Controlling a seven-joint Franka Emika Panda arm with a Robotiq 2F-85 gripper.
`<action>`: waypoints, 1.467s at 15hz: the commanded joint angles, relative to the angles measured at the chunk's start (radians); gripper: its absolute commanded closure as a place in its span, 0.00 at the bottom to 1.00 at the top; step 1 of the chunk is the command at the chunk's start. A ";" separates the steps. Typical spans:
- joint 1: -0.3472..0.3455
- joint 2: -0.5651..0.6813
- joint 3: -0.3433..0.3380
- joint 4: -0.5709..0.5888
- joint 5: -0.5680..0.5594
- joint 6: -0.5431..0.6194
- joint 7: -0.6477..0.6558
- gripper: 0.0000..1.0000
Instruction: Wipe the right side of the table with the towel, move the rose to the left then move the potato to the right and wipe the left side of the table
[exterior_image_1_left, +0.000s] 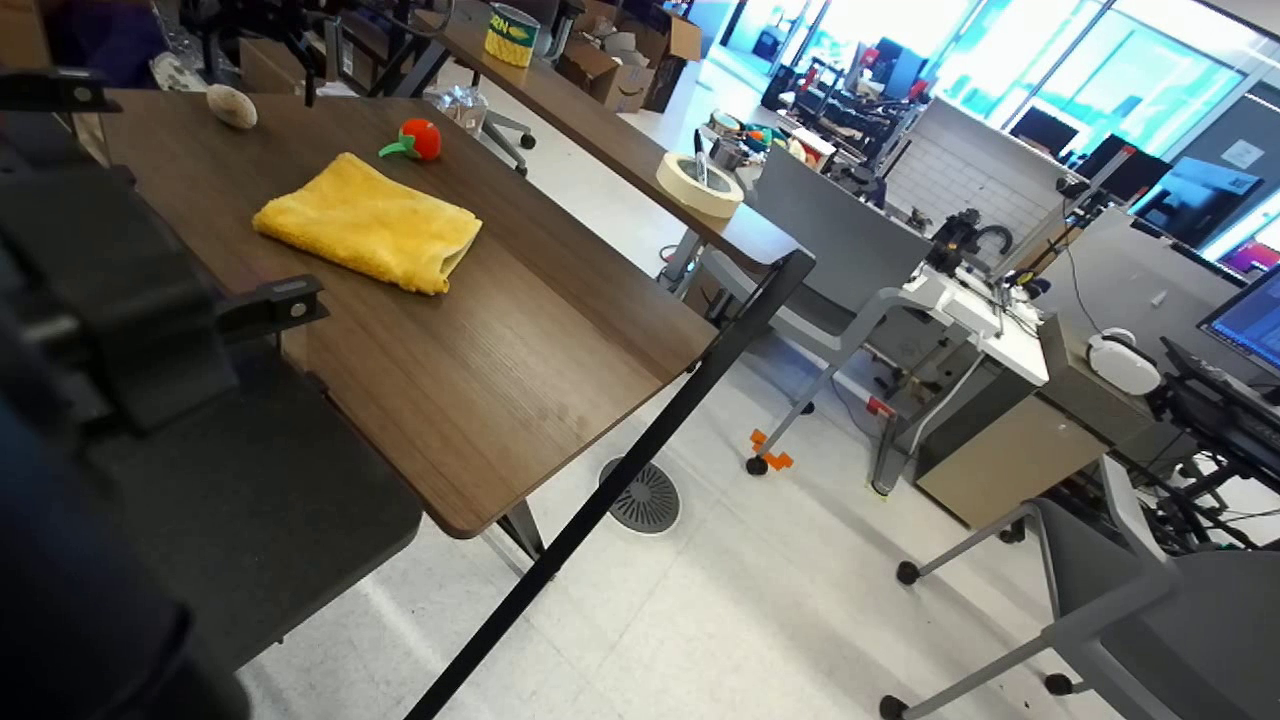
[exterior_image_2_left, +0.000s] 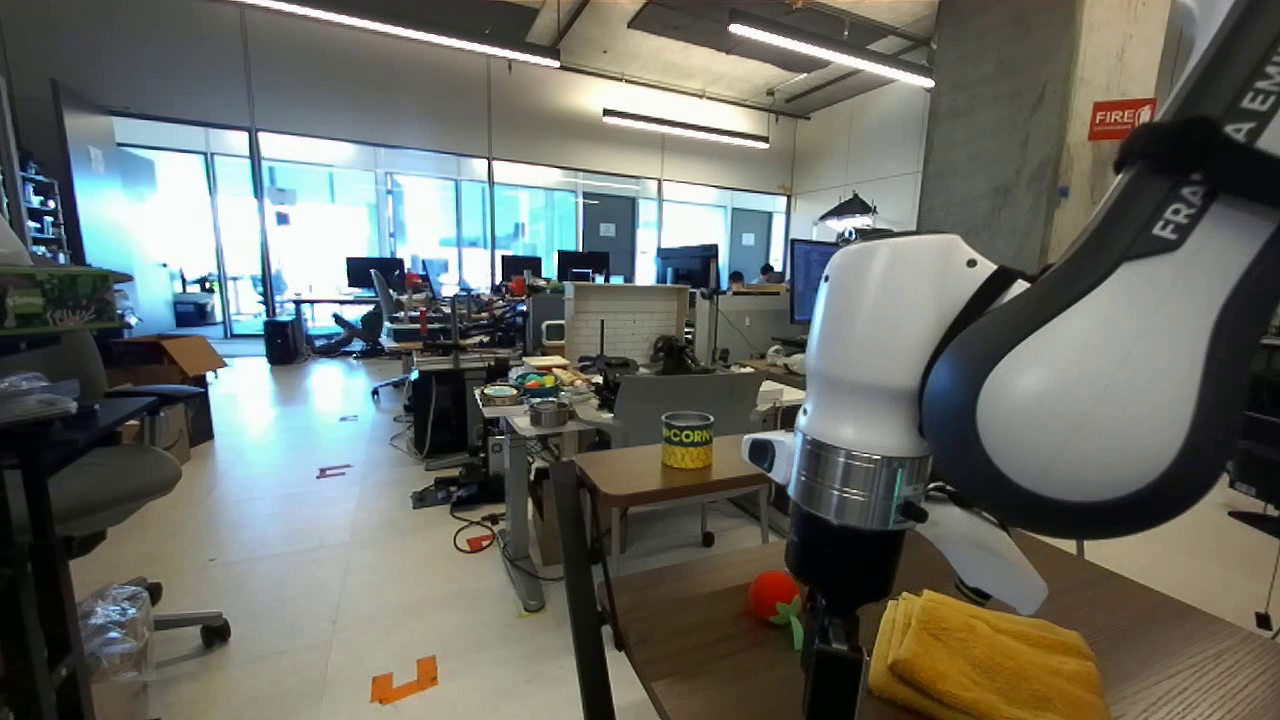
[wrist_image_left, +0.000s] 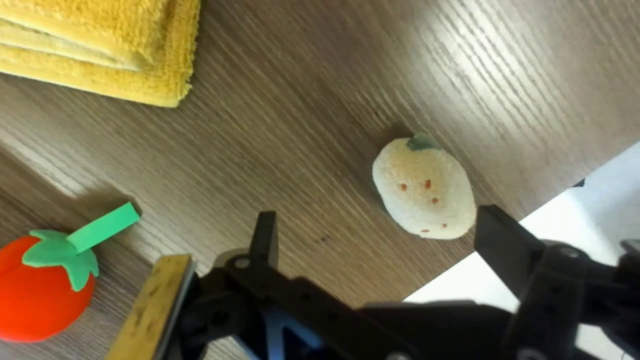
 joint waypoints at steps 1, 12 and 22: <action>-0.012 0.076 0.037 0.097 0.007 -0.068 -0.057 0.00; -0.007 0.120 0.067 0.151 0.001 -0.110 -0.113 0.79; -0.074 -0.022 0.044 0.003 0.024 -0.045 -0.067 0.74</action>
